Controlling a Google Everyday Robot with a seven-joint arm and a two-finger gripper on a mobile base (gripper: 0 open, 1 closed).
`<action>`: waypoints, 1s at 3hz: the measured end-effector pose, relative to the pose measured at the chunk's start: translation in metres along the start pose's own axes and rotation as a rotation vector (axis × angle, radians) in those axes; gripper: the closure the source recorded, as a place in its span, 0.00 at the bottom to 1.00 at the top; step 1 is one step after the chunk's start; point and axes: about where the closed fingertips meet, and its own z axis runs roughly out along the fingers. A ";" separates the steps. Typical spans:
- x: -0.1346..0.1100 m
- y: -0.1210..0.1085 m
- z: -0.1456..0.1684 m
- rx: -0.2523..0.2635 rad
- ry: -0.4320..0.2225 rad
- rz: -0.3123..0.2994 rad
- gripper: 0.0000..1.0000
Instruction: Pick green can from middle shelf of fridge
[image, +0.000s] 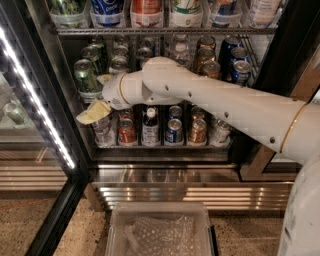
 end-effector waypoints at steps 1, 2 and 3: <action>0.006 -0.012 0.007 0.028 0.022 0.002 0.08; 0.007 -0.036 0.020 0.066 0.046 -0.012 0.06; 0.004 -0.041 0.029 0.068 0.039 -0.007 0.05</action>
Offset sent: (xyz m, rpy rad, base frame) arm 0.0516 -0.0006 -0.0037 -0.0615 -0.0520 -0.0819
